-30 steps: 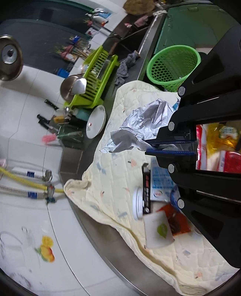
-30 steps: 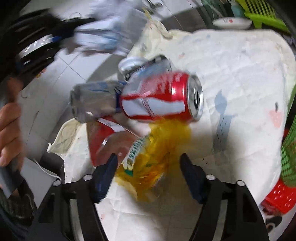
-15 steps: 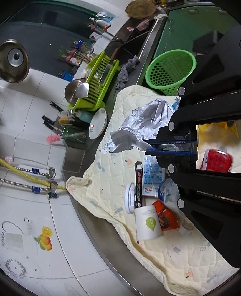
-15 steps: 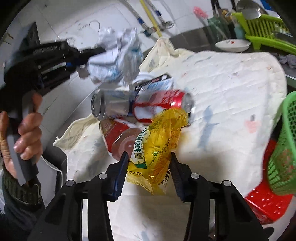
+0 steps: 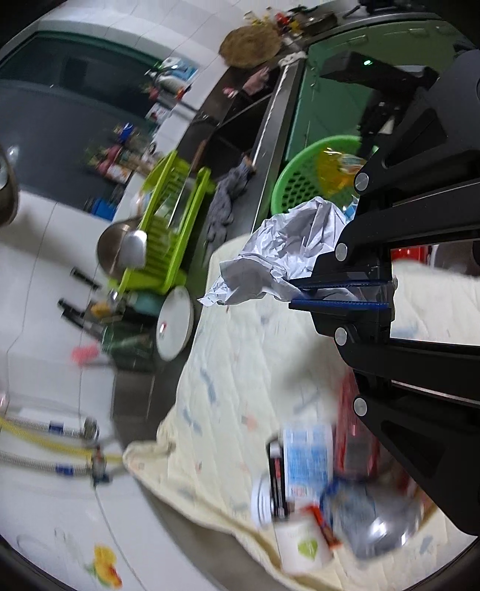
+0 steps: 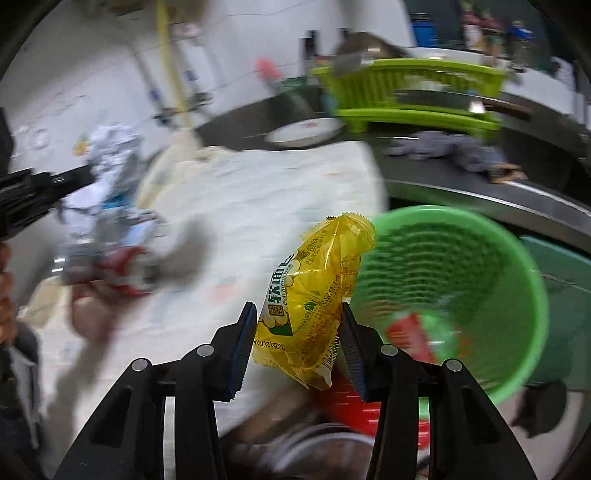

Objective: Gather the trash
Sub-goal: 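Carry the paper and snack bag over the green basket and release both, then move both open tools back over the remaining trash, then grasp the blue-and-white milk can with the left tool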

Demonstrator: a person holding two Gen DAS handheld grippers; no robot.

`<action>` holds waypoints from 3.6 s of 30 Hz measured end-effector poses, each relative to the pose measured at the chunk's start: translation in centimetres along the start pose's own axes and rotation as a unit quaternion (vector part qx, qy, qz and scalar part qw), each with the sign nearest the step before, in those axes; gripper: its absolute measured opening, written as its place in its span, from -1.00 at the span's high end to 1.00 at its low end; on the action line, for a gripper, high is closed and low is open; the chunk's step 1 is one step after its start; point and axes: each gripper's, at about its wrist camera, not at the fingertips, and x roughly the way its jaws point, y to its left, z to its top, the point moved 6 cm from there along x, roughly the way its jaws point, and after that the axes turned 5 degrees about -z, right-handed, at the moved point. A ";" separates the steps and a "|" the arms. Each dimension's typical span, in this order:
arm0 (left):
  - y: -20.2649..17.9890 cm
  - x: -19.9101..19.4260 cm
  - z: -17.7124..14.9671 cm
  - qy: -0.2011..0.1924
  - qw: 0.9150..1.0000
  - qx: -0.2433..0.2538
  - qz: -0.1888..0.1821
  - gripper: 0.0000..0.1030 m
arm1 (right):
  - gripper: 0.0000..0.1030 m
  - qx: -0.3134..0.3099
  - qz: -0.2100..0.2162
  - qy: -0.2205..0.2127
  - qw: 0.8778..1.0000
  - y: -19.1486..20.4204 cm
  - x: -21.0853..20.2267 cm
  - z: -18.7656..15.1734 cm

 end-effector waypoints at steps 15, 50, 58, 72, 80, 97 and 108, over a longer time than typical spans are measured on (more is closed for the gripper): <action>-11.3 14.7 -3.0 0.098 0.993 0.045 -0.057 0.91 | -0.32 0.029 -0.114 0.036 0.992 -14.0 3.6 -0.2; -1.8 3.8 -6.1 0.055 0.996 0.001 0.077 0.13 | -0.71 -0.063 0.002 -0.023 0.998 1.7 -3.3 -1.2; 7.1 -6.0 -3.8 -0.017 0.982 -0.025 0.187 -0.23 | -0.72 -0.108 0.083 -0.011 0.991 10.7 -3.0 -1.2; 17.0 -8.4 -5.1 0.004 0.971 -0.063 0.232 -0.53 | -0.74 -0.161 0.122 -0.001 0.979 18.4 -1.9 -1.2; 17.4 -6.2 -6.0 0.034 0.973 -0.047 0.224 -0.55 | -0.75 -0.179 0.123 0.006 0.976 19.9 -1.1 -1.6; 17.9 -4.7 -6.6 0.043 0.975 -0.037 0.216 -0.26 | -0.75 -0.213 0.130 0.018 0.968 22.5 0.2 -2.3; 18.5 -10.2 -6.2 -0.028 0.973 -0.080 0.215 -0.25 | -0.75 -0.270 0.163 0.026 0.949 26.8 0.9 -2.9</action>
